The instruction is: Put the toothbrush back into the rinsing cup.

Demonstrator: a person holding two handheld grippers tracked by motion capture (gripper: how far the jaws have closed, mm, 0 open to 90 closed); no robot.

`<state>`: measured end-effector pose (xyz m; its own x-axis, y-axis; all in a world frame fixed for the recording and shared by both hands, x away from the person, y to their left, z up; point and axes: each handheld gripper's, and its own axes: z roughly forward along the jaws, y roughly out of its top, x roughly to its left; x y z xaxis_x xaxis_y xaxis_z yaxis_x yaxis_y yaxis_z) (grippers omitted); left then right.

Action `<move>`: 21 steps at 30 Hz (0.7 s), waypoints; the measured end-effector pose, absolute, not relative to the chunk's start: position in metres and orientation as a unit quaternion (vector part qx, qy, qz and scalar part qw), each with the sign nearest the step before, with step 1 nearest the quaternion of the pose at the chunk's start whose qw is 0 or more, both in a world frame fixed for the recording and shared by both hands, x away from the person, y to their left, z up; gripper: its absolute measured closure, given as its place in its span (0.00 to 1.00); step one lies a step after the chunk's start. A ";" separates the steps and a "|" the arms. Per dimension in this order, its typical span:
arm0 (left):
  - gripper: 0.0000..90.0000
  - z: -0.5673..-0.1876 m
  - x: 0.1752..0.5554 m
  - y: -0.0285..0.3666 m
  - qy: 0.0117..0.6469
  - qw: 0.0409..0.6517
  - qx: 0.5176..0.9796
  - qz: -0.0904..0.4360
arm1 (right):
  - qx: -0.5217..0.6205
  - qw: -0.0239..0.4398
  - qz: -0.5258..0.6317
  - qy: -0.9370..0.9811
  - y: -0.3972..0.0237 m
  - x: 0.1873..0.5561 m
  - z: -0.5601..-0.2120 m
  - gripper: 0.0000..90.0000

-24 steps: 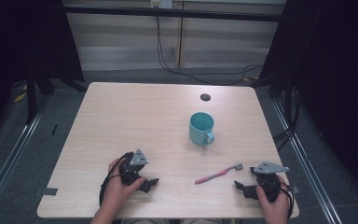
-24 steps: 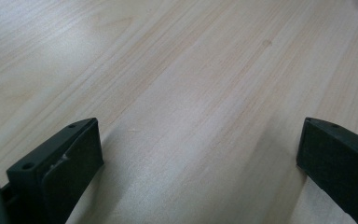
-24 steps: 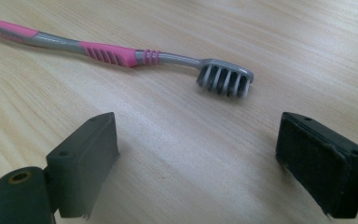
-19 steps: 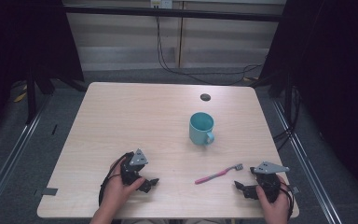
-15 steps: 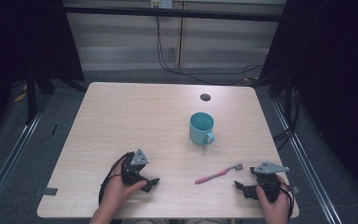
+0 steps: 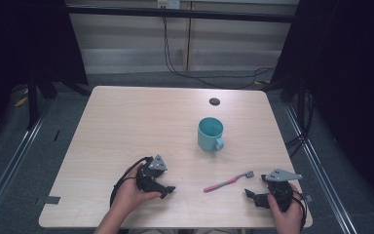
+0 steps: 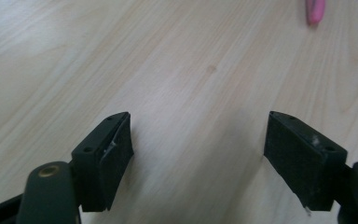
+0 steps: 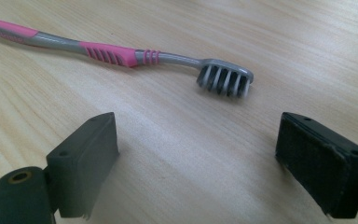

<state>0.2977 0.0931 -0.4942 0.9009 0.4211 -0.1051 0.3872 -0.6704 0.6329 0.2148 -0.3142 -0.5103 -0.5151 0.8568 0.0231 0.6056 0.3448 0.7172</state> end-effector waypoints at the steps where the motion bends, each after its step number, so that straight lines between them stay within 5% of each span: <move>1: 0.27 -0.494 0.298 0.093 0.221 0.340 0.914 0.025 | 0.457 0.182 0.344 0.799 -0.314 0.215 -0.510 0.14; 21: 0.37 -0.472 0.300 0.021 0.143 0.309 0.940 -0.011 | 0.457 0.182 0.345 0.800 -0.314 0.215 -0.510 0.14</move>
<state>0.2998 0.0208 -0.4718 0.9591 0.2610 -0.1093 0.2750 -0.7687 0.5774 0.2149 -0.3143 -0.5103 -0.5164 0.8560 0.0236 0.6050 0.3451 0.7176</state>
